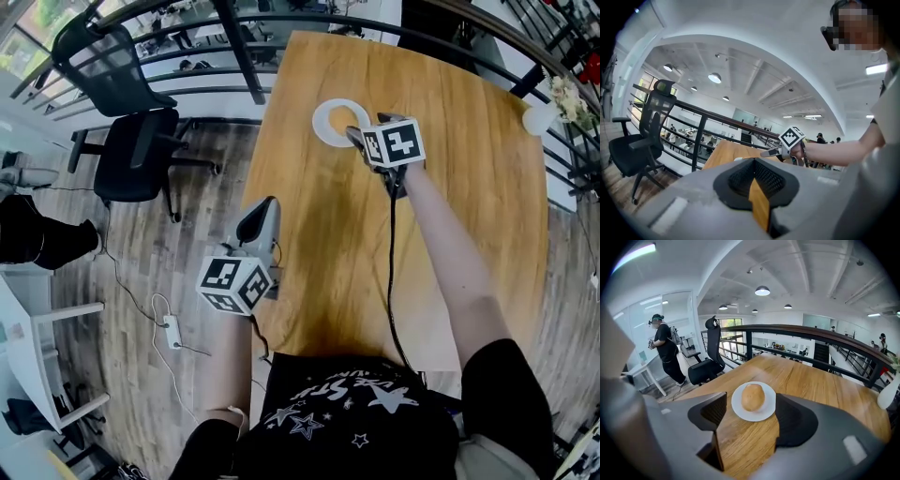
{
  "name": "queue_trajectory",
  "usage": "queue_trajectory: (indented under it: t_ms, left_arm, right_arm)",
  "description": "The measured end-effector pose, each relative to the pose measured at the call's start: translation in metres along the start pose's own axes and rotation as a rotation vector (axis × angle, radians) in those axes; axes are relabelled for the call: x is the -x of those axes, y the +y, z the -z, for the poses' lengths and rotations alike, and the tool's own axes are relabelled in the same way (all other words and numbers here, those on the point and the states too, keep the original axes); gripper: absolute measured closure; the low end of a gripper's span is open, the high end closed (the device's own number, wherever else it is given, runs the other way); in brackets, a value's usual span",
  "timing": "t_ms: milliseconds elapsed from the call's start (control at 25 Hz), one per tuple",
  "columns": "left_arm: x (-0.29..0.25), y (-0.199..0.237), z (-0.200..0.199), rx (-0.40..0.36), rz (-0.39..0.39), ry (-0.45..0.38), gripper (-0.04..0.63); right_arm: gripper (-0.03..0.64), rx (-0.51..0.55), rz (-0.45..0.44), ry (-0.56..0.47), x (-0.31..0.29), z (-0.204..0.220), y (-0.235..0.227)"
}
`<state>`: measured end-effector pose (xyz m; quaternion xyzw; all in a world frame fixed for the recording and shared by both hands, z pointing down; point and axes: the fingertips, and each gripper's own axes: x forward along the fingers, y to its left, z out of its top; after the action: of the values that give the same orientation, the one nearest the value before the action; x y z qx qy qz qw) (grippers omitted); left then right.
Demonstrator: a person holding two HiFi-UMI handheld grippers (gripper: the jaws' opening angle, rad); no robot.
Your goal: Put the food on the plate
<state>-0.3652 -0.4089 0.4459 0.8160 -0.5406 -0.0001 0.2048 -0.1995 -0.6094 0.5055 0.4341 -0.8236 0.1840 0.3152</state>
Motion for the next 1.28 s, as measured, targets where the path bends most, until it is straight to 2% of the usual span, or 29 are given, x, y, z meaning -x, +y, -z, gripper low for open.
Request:
queue_trajectory:
  t_ms: [320, 560, 840, 1000, 1280]
  left_arm:
    - [0.032, -0.037, -0.006, -0.028, -0.002, -0.024, 0.594]
    - [0.053, -0.062, -0.011, -0.046, -0.014, -0.055, 0.594]
    - [0.072, -0.107, -0.008, -0.089, -0.023, -0.077, 0.594]
    - [0.08, -0.131, 0.002, -0.119, -0.031, -0.074, 0.594]
    - [0.107, -0.169, 0.016, -0.123, -0.085, -0.109, 0.594]
  right_arm:
    - [0.331, -0.049, -0.095, -0.112, 0.062, -0.008, 0.022]
    - [0.348, -0.038, -0.132, -0.161, 0.106, -0.008, 0.034]
    - [0.388, -0.06, -0.245, -0.23, 0.157, 0.008, 0.043]
    - [0.41, -0.04, -0.298, -0.257, 0.181, 0.02, 0.048]
    - [0.441, 0.004, -0.394, -0.279, 0.226, 0.043, 0.067]
